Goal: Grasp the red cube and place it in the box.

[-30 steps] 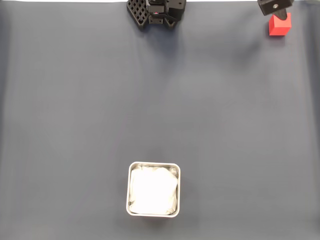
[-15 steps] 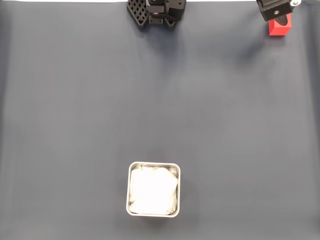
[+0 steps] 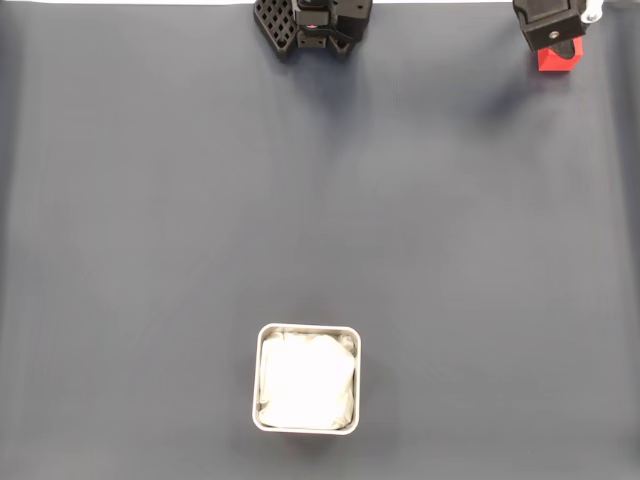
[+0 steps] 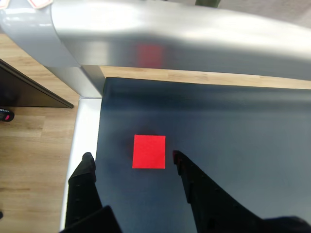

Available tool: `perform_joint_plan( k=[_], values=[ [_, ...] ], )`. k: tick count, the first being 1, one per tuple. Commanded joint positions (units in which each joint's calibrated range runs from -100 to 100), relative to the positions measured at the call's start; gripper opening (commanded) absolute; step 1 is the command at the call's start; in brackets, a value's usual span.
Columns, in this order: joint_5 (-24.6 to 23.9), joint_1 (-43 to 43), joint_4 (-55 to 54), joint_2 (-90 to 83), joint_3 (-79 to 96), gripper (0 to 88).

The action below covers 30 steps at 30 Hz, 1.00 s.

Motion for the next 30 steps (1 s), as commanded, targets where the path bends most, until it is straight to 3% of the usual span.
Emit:
perform_joint_plan(
  k=[1, 30],
  values=[
    [-0.54, 0.79, -1.57, 0.1, -0.23, 37.3],
    [-1.56, 0.86, -5.34, 6.85, -1.05, 37.1]
  ],
)
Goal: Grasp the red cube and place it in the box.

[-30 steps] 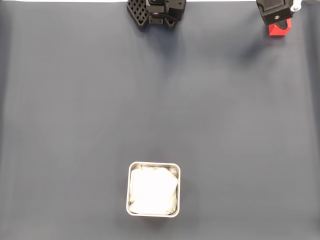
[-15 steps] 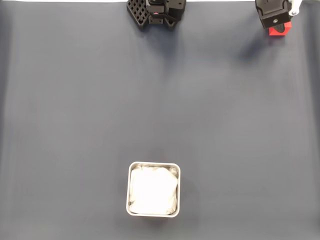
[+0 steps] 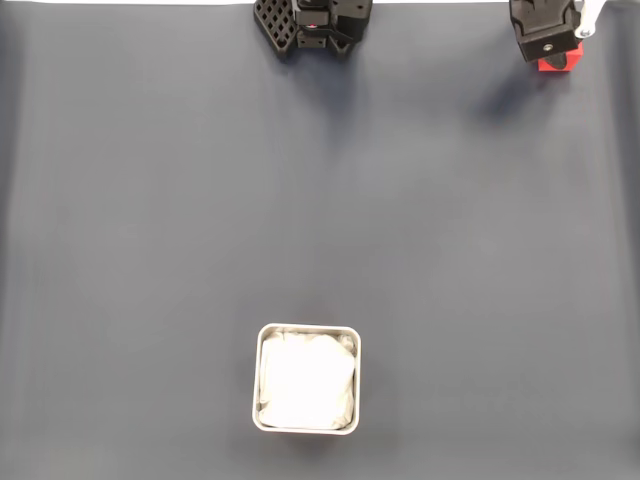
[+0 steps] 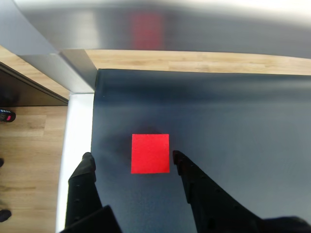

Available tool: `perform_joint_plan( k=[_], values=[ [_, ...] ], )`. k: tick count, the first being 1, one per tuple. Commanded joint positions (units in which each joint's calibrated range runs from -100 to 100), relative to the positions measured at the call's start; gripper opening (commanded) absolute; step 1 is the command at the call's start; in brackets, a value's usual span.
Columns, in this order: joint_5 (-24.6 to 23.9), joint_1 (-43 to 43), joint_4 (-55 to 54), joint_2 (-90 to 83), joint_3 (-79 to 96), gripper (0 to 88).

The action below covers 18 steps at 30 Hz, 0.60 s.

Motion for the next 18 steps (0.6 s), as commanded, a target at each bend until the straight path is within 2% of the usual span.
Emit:
perform_joint_plan(
  k=[1, 12, 18],
  values=[
    [-0.24, 0.93, -1.6, -0.01, -1.14, 37.1],
    [-0.34, 1.07, -2.91, 2.25, -2.51, 36.5],
    [-0.83, 1.07, -3.82, 2.51, -2.51, 31.8]
  ],
)
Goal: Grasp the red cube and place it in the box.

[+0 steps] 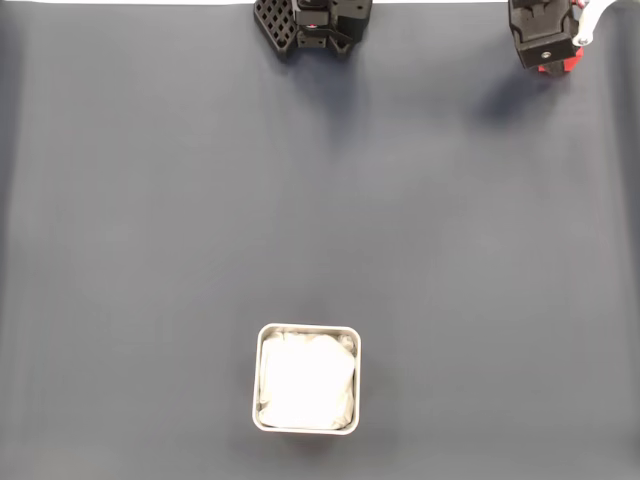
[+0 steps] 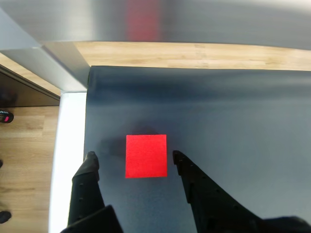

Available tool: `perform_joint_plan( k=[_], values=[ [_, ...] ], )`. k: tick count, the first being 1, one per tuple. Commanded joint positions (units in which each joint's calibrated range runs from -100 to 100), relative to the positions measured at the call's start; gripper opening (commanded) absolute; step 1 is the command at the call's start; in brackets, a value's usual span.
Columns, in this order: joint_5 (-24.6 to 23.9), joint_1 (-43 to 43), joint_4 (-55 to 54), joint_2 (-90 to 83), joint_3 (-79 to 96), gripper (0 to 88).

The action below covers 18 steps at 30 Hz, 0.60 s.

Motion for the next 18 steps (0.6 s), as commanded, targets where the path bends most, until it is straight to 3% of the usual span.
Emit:
perform_joint_plan(
  k=[1, 18],
  values=[
    [-0.88, 0.4, -1.51, -0.19, -2.42, 30.6],
    [-0.15, 0.33, -1.43, -0.01, -2.42, 17.6]
  ],
)
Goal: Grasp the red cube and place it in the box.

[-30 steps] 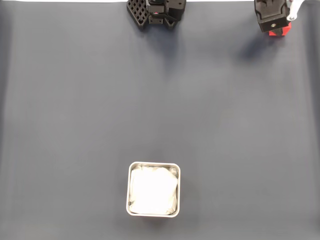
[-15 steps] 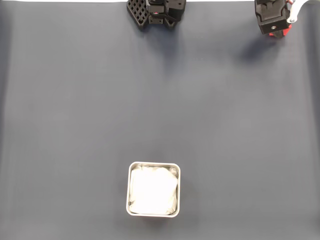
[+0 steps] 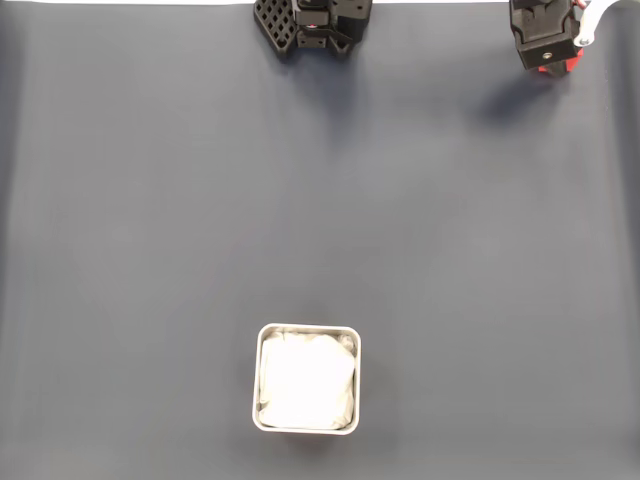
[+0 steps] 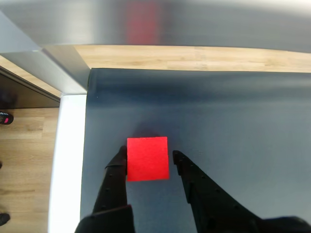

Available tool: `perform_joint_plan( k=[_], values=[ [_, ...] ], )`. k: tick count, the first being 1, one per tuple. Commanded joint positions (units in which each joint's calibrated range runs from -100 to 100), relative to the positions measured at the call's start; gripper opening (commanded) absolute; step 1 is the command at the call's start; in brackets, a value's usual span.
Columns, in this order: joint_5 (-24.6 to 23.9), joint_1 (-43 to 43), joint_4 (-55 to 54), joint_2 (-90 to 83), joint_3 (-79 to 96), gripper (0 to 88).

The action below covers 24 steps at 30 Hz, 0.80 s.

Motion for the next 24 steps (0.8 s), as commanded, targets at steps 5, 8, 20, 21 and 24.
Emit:
perform_joint_plan(
  k=[5, 8, 20, 21, 24],
  values=[
    [0.1, 0.4, -0.63, -0.45, -2.6, 14.8],
    [0.1, 0.4, -0.88, -0.45, -2.6, 13.4],
    [0.2, 0.47, -0.8, -0.62, -2.69, 11.1],
    [0.15, 0.47, -0.72, -0.71, -2.69, 11.1],
    [0.0, 0.69, -0.39, -1.05, -3.06, 10.6]
  ],
)
